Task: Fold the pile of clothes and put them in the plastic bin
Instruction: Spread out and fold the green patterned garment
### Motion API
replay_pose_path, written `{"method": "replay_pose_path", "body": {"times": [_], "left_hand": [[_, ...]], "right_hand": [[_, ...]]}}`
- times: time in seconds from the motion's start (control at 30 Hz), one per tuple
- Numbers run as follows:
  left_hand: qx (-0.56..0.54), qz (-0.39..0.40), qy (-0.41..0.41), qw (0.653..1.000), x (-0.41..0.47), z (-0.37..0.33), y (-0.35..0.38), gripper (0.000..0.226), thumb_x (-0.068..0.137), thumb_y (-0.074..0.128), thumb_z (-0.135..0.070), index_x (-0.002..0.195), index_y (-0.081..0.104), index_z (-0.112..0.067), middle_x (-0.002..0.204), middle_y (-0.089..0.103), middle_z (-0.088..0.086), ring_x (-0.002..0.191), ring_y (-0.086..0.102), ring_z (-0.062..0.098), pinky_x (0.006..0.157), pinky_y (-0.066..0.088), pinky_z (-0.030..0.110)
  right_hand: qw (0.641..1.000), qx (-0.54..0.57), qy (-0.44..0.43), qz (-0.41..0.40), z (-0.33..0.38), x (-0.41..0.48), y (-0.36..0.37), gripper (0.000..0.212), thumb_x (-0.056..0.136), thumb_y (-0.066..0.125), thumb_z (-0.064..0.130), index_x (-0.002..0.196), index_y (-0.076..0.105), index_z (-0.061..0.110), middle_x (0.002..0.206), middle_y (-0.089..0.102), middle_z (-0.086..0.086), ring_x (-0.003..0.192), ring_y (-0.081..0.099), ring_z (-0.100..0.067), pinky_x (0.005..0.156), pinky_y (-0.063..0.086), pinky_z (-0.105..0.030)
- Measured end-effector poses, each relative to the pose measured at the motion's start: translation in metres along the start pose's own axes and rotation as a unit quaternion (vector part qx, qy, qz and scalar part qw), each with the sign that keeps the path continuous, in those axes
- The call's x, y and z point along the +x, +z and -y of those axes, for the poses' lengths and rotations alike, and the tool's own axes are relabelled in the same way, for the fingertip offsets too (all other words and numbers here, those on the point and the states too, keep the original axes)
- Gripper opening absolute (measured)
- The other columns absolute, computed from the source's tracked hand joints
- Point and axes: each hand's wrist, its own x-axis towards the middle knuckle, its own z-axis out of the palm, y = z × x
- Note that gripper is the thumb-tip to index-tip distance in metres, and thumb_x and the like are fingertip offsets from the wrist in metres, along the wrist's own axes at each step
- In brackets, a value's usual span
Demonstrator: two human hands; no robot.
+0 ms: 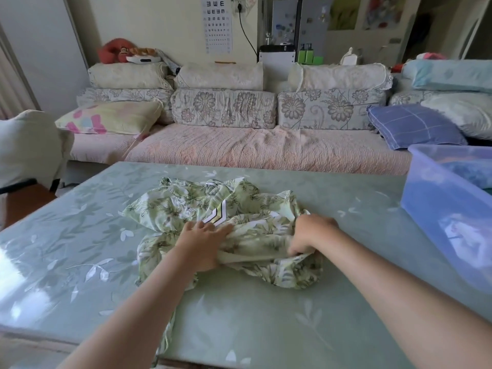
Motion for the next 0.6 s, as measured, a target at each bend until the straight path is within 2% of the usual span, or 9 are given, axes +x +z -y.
{"method": "replay_pose_path", "body": {"times": [0.07, 0.13, 0.17, 0.23, 0.3, 0.37, 0.43, 0.53, 0.6], "left_hand": [[-0.032, -0.024, -0.033, 0.999, 0.012, 0.007, 0.006, 0.056, 0.094, 0.057, -0.018, 0.144, 0.039, -0.035, 0.122, 0.062, 0.000, 0.106, 0.061, 0.020, 0.091, 0.054, 0.040], [-0.107, -0.074, -0.066, 0.989, 0.017, 0.013, 0.000, 0.034, 0.095, 0.053, -0.006, 0.123, 0.060, -0.025, 0.102, 0.066, -0.004, 0.083, 0.065, 0.014, 0.072, 0.059, 0.028], [-0.133, -0.118, -0.078, 0.981, 0.017, 0.015, -0.007, 0.031, 0.096, 0.052, -0.004, 0.117, 0.061, -0.024, 0.099, 0.066, -0.004, 0.079, 0.063, 0.012, 0.068, 0.058, 0.025], [-0.158, -0.233, -0.080, 0.956, 0.017, 0.019, -0.019, 0.037, 0.095, 0.051, 0.001, 0.119, 0.058, -0.026, 0.100, 0.066, -0.003, 0.077, 0.062, 0.013, 0.066, 0.058, 0.028], [-0.167, -0.310, -0.070, 0.933, 0.014, 0.017, -0.027, 0.054, 0.090, 0.047, 0.010, 0.129, 0.054, -0.027, 0.105, 0.066, 0.000, 0.081, 0.060, 0.016, 0.065, 0.056, 0.031], [-0.155, -0.323, -0.069, 0.931, 0.009, 0.012, -0.035, 0.061, 0.090, 0.044, 0.011, 0.137, 0.051, -0.027, 0.113, 0.066, 0.001, 0.087, 0.061, 0.018, 0.066, 0.052, 0.029], [-0.126, -0.246, -0.070, 0.959, 0.007, 0.010, -0.038, 0.050, 0.095, 0.046, 0.002, 0.136, 0.054, -0.027, 0.115, 0.066, -0.001, 0.085, 0.061, 0.014, 0.066, 0.050, 0.023], [-0.071, 0.053, -0.079, 0.993, 0.001, 0.012, -0.038, 0.041, 0.096, 0.047, -0.003, 0.134, 0.055, -0.017, 0.100, 0.059, -0.001, 0.065, 0.050, 0.008, 0.052, 0.045, 0.018], [-0.027, 0.196, -0.046, 0.979, -0.007, 0.012, -0.036, 0.037, 0.096, 0.046, -0.010, 0.132, 0.057, -0.010, 0.104, 0.058, 0.001, 0.076, 0.052, 0.014, 0.071, 0.051, 0.023]], "right_hand": [[0.998, -0.014, -0.022, 0.063, -0.009, 0.001, 0.002, 0.037, 0.071, 0.074, 0.033, 0.103, 0.067, 0.014, 0.093, 0.066, 0.002, 0.082, 0.068, -0.022, 0.073, 0.056, -0.030], [0.997, 0.059, -0.018, 0.038, -0.019, 0.007, 0.007, 0.028, 0.075, 0.066, 0.018, 0.102, 0.071, 0.017, 0.091, 0.068, -0.001, 0.077, 0.066, -0.023, 0.069, 0.055, -0.028], [0.994, 0.109, -0.001, -0.015, -0.024, 0.009, 0.006, 0.026, 0.076, 0.062, 0.013, 0.099, 0.070, 0.022, 0.092, 0.065, 0.001, 0.081, 0.063, -0.022, 0.072, 0.052, -0.028], [0.965, 0.173, 0.017, -0.195, -0.038, 0.012, 0.002, 0.026, 0.076, 0.058, 0.005, 0.090, 0.061, 0.027, 0.093, 0.052, 0.003, 0.087, 0.051, -0.023, 0.075, 0.042, -0.029], [0.900, 0.168, -0.048, -0.400, -0.052, 0.016, -0.002, 0.029, 0.069, 0.055, -0.008, 0.075, 0.050, 0.020, 0.089, 0.047, 0.000, 0.082, 0.041, -0.025, 0.070, 0.032, -0.033], [0.842, 0.167, -0.160, -0.487, -0.061, 0.022, -0.001, 0.038, 0.056, 0.051, -0.019, 0.064, 0.039, 0.016, 0.079, 0.049, -0.002, 0.073, 0.038, -0.023, 0.065, 0.025, -0.032], [0.859, 0.203, -0.230, -0.409, -0.062, 0.023, 0.000, 0.035, 0.055, 0.047, -0.019, 0.062, 0.037, 0.014, 0.069, 0.044, 0.001, 0.065, 0.039, -0.023, 0.058, 0.023, -0.031], [0.936, 0.226, -0.234, -0.134, -0.052, 0.015, 0.008, 0.021, 0.068, 0.065, 0.000, 0.071, 0.050, 0.014, 0.068, 0.044, 0.005, 0.066, 0.041, -0.018, 0.056, 0.029, -0.030], [0.935, 0.234, -0.258, 0.067, -0.047, 0.002, 0.010, 0.020, 0.077, 0.076, 0.022, 0.074, 0.057, 0.018, 0.070, 0.053, 0.006, 0.064, 0.049, -0.016, 0.058, 0.038, -0.028]]}}
